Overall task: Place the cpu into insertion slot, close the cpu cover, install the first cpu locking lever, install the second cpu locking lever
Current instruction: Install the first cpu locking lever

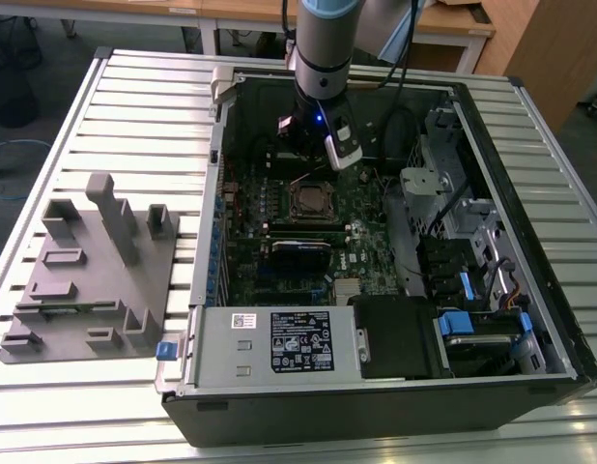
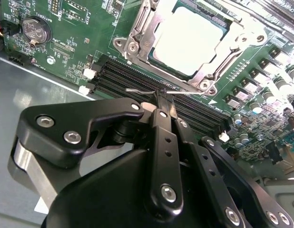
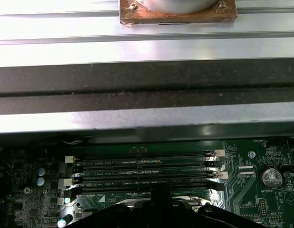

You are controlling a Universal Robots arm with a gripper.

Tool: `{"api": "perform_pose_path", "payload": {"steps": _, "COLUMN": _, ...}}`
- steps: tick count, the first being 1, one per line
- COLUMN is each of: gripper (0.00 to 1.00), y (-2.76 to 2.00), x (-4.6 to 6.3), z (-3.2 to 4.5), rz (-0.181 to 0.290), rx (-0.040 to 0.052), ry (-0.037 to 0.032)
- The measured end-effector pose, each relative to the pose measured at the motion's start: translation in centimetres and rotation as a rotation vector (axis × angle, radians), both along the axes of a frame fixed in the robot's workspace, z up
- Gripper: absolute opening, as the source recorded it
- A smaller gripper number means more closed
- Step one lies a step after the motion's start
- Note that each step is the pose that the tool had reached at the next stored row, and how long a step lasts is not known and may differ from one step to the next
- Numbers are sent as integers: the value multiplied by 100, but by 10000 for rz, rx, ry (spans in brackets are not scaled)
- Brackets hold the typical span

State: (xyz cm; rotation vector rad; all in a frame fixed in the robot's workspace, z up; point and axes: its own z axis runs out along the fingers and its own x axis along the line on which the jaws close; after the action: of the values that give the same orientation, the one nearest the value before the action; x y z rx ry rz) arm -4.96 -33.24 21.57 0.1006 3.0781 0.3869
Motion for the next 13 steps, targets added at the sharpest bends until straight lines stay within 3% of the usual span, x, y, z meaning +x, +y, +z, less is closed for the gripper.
{"api": "perform_pose_path", "payload": {"steps": 13, "gripper": 10, "y": 1, "x": 27, "z": -6, "rz": -1, "rx": -1, "ry": 0}}
